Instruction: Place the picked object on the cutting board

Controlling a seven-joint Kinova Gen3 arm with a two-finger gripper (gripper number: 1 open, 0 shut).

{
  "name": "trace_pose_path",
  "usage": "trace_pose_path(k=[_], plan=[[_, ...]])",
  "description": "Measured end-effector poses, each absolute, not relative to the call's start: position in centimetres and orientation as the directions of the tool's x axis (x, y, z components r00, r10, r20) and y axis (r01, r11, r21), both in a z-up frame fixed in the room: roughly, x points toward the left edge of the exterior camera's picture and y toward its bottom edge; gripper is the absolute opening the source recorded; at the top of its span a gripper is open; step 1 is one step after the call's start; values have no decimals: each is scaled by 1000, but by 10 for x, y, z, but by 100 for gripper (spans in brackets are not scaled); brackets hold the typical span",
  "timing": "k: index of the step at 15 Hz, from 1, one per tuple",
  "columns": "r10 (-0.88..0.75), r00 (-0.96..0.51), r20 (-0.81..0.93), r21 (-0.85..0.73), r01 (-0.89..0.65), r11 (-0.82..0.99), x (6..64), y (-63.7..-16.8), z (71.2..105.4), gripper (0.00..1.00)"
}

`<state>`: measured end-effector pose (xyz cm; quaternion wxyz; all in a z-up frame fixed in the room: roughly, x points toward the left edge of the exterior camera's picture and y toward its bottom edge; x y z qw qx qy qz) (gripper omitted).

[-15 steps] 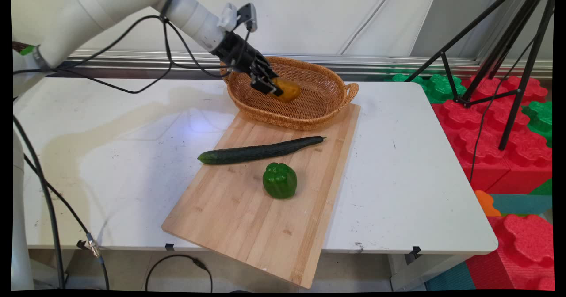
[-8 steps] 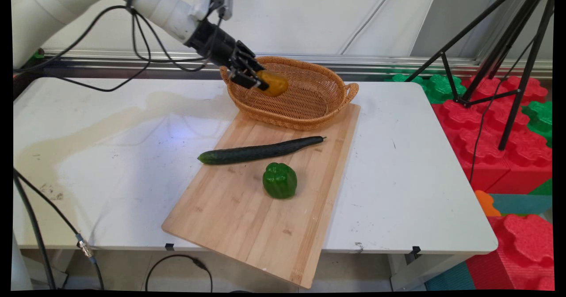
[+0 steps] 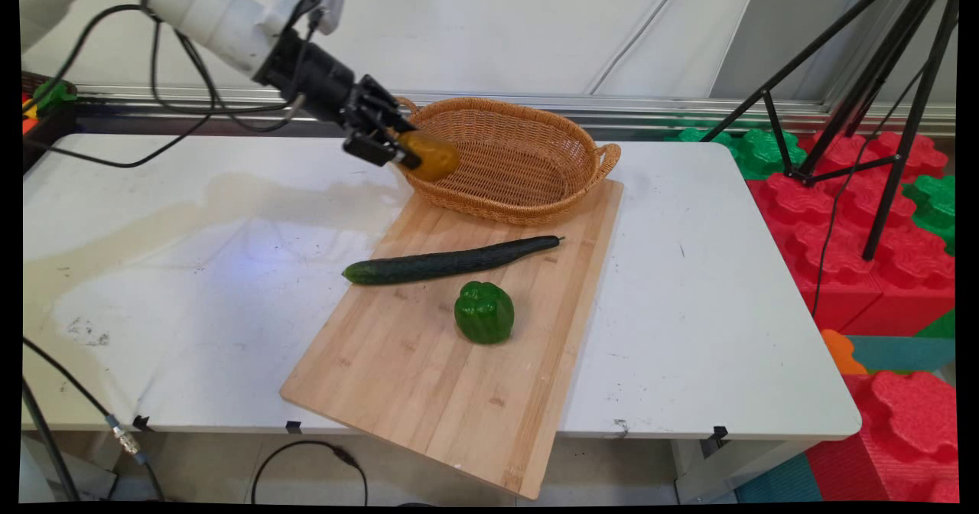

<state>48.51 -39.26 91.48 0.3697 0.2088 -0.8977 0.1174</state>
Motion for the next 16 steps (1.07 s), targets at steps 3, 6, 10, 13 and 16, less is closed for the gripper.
trace_pose_path(k=[3,6,10,13,16], plan=[[-289,-648,705,-53,-454,890,492,-372,918,0],[-279,-672,686,-53,-428,902,499,-350,919,0],[-254,-712,654,-51,-377,925,503,-320,915,0],[-232,-740,631,-50,-337,940,502,-298,906,0],[-214,-759,615,-52,-309,950,496,-283,895,0]])
